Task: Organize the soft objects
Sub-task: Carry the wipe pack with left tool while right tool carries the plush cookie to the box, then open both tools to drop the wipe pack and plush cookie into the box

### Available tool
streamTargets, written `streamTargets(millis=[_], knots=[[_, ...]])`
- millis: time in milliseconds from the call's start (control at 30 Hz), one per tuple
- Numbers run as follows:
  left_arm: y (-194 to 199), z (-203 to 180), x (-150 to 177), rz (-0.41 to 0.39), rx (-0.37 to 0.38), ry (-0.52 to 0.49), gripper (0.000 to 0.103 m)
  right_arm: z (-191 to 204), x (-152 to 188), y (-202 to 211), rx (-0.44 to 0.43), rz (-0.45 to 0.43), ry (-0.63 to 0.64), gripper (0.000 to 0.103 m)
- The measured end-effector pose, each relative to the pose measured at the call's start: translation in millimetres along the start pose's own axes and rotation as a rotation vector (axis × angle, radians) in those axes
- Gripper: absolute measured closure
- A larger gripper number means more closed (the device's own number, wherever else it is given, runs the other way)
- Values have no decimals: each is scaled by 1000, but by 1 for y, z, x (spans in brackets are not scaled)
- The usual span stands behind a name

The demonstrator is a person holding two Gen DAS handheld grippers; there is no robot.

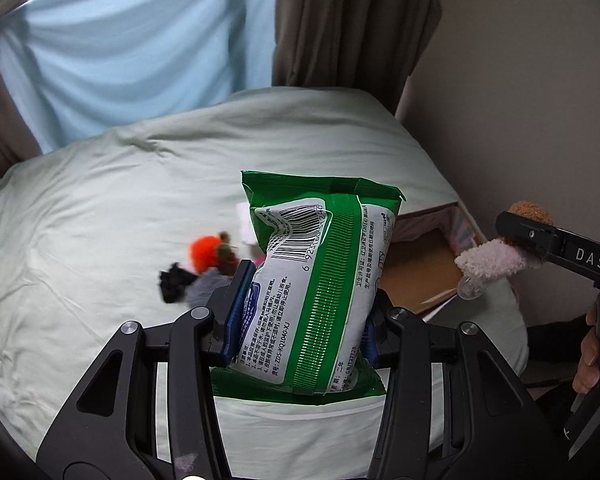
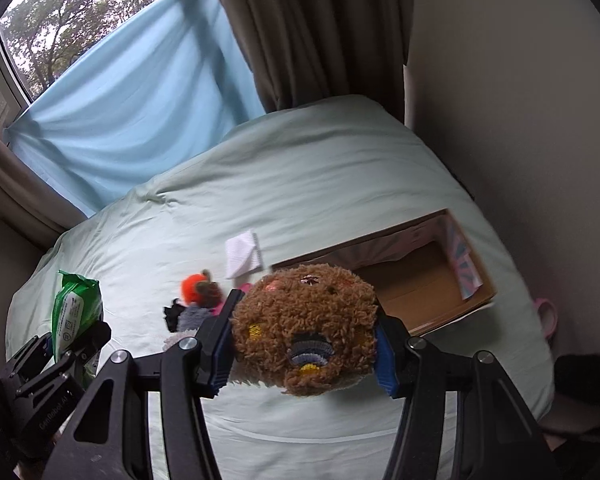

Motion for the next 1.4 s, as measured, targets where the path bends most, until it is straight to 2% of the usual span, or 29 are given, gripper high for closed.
streamTargets(millis=[200, 433, 600, 833, 1067, 1100, 1133, 1167, 1200, 1233, 1267, 1400], knots=[[-47, -67, -2, 47, 9, 39, 61, -70, -23, -29, -3, 59, 19, 50], [-115, -113, 4, 170, -25, 61, 61, -116, -38, -86, -1, 167, 70, 50], [-169, -125, 15, 272, -46, 77, 61, -134, -41, -139, -23, 249, 50, 50], [-242, -122, 35, 404, -74, 102, 61, -148, -32, -206, -25, 357, 24, 50], [-283, -120, 49, 490, -85, 123, 60, -151, -13, -247, -22, 443, 41, 46], [-284, -120, 50, 498, -81, 122, 54, -151, -11, -251, -23, 453, 42, 44], [-287, -121, 50, 507, -90, 115, 29, -151, -10, -255, -23, 463, 44, 39], [-288, -120, 51, 513, -109, 99, 14, -151, -8, -259, -22, 471, 48, 36], [-287, -119, 50, 499, -130, 79, 0, -151, -7, -263, -18, 475, 52, 26], [-285, -119, 49, 487, -146, 59, 1, -151, -7, -264, -18, 475, 55, 12], [-286, -118, 50, 493, -157, 44, 0, -151, -6, -266, -22, 471, 62, 8], [-285, -113, 55, 509, -145, 65, 1, -150, -3, -266, -21, 460, 82, 7]])
Point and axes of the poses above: each gripper's, at about its wrist camera, not at the fingertips, and y roughly against the way its jaws point, z to its left, x to its underside, the point moved 7 cm from there along -y, roughly the way its jaws point, and after that the axes turned 5 degrees about x, right-handed, at the moved point
